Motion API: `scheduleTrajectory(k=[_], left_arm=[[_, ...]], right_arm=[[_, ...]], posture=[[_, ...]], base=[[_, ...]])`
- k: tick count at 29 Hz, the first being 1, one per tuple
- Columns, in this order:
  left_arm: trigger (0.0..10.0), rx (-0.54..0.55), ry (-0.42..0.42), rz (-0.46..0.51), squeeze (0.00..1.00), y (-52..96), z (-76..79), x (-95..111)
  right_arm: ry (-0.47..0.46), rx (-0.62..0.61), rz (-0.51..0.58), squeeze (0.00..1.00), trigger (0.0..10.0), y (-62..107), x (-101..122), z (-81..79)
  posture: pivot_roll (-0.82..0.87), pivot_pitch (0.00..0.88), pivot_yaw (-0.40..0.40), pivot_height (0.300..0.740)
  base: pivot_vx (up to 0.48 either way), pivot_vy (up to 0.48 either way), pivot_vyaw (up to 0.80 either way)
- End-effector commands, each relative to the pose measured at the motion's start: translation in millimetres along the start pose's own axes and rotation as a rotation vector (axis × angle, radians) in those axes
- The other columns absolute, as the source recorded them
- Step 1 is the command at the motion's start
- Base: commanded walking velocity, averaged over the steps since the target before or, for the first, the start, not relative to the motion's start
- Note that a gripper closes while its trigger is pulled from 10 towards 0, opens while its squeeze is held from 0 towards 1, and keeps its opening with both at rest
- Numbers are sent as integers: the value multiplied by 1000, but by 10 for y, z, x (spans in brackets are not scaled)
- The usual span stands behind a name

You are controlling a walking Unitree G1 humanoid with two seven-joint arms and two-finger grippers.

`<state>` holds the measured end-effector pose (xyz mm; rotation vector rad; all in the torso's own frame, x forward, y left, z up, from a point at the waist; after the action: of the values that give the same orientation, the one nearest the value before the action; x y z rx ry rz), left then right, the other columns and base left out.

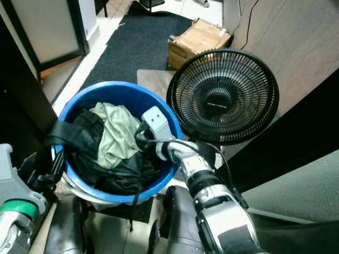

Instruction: Clothes washing

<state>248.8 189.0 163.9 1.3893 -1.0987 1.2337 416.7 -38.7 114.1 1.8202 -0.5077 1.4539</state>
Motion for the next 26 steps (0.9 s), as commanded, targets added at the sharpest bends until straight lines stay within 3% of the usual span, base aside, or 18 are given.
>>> scheduleTrajectory(k=[1,4,8,10,11,13,15,21,24,26], left_arm=[[10000,25,-16,-92,0,32,-59,-183],[10000,23,-17,-97,0,36,-61,-179],[10000,22,-17,-106,0,50,-58,-180],[10000,24,-18,-112,0,62,-69,-185],[10000,26,-17,-115,0,68,-74,-188],[10000,28,-17,-117,0,71,-76,-190],[10000,27,-17,-120,0,76,-73,-190],[10000,27,-21,-126,0,91,-77,-184],[10000,31,-24,-128,0,99,-84,-179],[10000,34,-26,-129,0,104,-92,-176]], right_arm=[[-65,-16,-62,0,10000,54,-279,65],[-57,-10,-66,0,10000,51,-288,57],[-69,77,-153,0,10000,50,-489,-83],[-119,102,-116,0,10000,32,-397,-117],[-146,105,-78,537,10000,14,-289,-117],[-163,106,-55,537,10000,4,-217,-117],[-165,104,-29,1000,10000,-20,-112,-117],[-157,136,-17,1000,10000,-74,11,-189],[-200,209,-77,1000,10000,-76,-50,-286],[-145,227,-113,1000,10000,-48,-95,-275]], posture=[[163,301,-94,550],[163,302,-93,550],[168,310,-94,550],[167,312,-94,550],[165,312,-95,550],[166,313,-95,550],[170,315,-94,550],[180,320,-94,550],[186,323,-94,550],[189,325,-94,550]], base=[[0,0,0],[0,0,0],[0,0,0],[0,0,0],[0,0,0],[0,0,0],[0,0,0],[0,0,0],[0,0,0],[0,0,0]])
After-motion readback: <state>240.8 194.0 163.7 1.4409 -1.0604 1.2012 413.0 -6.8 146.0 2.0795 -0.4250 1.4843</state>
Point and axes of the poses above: a point about 5 cm out from each wrist's last joint towards the gripper, its own y axis pointing back from the gripper into the wrist, its own x axis along the axis of the wrist's last joint, z = x × y, the point moved 6 cm from there along -y, pointing out of the wrist towards the gripper, and after that the axes turned 9 degrees about -y, right-handed, at the moved point
